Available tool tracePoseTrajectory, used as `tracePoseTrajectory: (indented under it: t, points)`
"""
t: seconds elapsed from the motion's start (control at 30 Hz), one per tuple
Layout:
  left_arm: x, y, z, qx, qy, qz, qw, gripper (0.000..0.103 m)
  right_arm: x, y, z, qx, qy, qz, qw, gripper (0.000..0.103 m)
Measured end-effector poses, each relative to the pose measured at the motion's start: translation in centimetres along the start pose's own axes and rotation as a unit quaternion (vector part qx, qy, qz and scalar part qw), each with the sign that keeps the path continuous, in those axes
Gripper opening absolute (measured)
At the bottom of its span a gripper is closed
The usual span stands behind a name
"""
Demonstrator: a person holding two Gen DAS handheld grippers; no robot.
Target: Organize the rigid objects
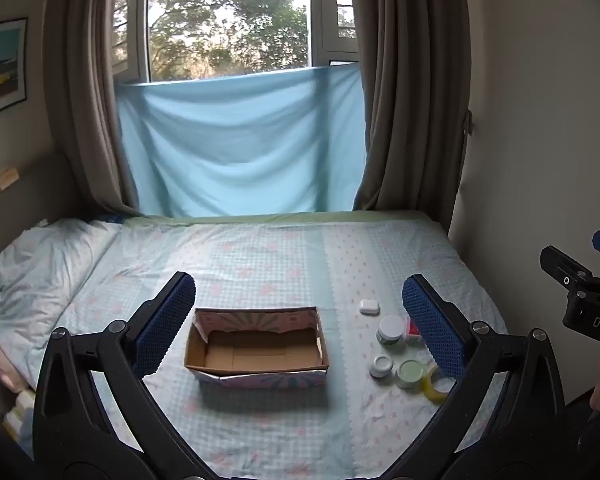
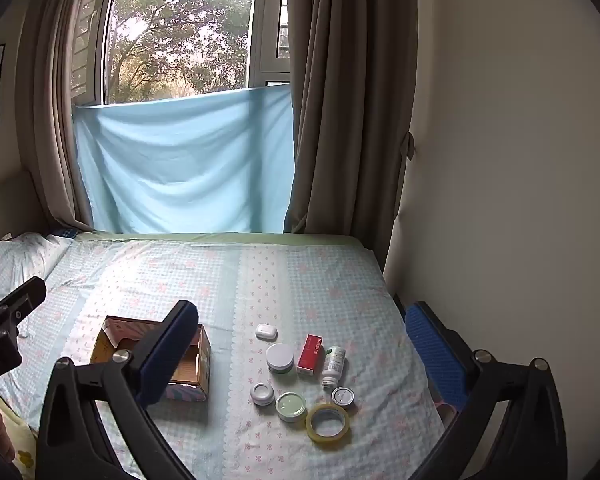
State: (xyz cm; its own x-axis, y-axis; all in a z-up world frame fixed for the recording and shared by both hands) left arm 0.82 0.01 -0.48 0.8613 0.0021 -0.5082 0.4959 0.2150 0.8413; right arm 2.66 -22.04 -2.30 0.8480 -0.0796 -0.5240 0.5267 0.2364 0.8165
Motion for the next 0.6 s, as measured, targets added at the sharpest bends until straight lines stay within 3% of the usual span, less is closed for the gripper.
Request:
tracePoseTrajectory:
  t: [0.33,0.6]
  points:
    - [-0.2,1.5,0.6,0.003,0.011,0.01,0.9999,0.103,0.1,0.1,-0.3,0.0,0.003,0.01,1.0,0.103]
    - [-0.7,0.8,-0.3,-0.004,0.009,0.015,0.9998,0.103,0.2,0.0,0.1,0.003,0.011,0.01,1.0,0.103]
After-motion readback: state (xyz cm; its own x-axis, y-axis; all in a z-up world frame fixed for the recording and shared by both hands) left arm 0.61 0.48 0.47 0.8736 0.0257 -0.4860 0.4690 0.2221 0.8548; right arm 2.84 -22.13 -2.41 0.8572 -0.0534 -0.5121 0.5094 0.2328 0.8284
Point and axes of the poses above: each gripper's, at about its wrist camera, not at the fingertips, and x roughly the way its jaws point, z to its right, y to its top, the point moved 1 cm from there along x, roughly the way its jaws point, and after that the axes turned 13 degrees about -x, right-handed, at the moved point
